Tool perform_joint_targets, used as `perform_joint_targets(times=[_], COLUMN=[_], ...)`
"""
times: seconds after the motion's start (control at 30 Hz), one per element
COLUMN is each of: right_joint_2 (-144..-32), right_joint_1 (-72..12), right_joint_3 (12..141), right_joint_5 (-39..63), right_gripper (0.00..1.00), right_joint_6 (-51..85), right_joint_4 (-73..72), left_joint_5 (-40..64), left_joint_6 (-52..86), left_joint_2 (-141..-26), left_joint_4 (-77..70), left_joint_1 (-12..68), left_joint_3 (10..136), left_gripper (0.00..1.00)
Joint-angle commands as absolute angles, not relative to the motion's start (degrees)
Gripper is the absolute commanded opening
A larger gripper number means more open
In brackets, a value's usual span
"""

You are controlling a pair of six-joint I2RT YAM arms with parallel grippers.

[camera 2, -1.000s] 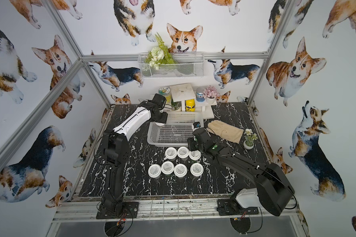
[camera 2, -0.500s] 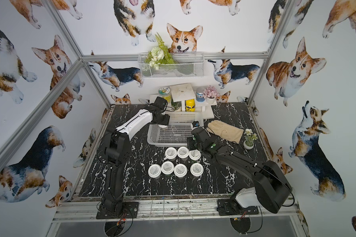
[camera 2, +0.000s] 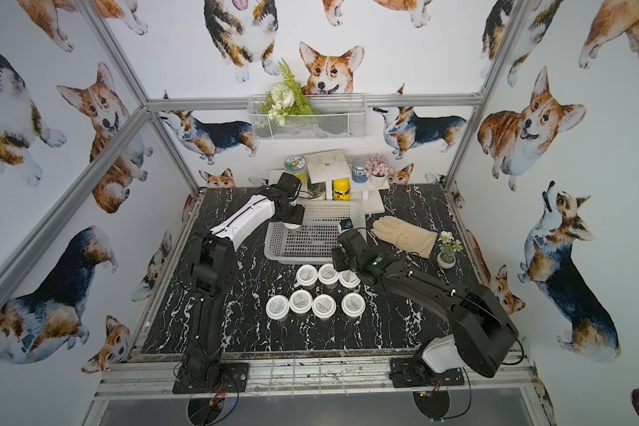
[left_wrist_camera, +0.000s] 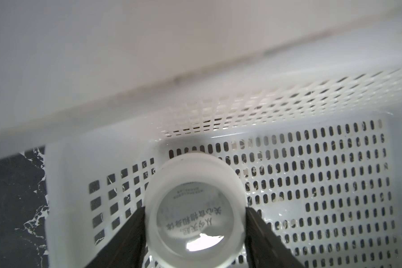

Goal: Put the yogurt in the basket
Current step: Place the yogurt in the basket.

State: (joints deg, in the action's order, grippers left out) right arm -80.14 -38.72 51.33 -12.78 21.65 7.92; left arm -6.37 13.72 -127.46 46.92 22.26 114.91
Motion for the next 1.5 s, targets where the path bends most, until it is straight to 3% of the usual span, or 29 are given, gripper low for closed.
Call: perform_joint_targets(times=[0.0, 1.0, 1.27, 1.47], right_joint_2=[-80.2, -80.5, -80.7, -81.1], right_joint_1=[-38.8, -38.9, -39.0, -39.1], right_joint_3=[51.8, 52.0, 52.1, 52.4], right_joint_5=[-13.7, -13.9, -13.9, -14.0], right_gripper=[0.59, 0.59, 0.59, 0.59], right_joint_6=[20.8, 20.7, 20.7, 20.7], right_joint_4=[8.2, 8.3, 8.4, 8.6], left_joint_5=[-7.2, -9.5, -9.7, -11.2], left_joint_6=[13.3, 12.1, 11.3, 10.3], left_joint_2=[-127.9, -125.8, -123.8, -119.8], left_joint_4=[48.3, 43.5, 40.4, 33.6], left_joint_1=[22.2, 21.6, 22.1, 23.5], left_joint_3=[114.9, 111.4, 109.2, 104.6], left_gripper=[0.6, 0.6, 0.69, 0.84])
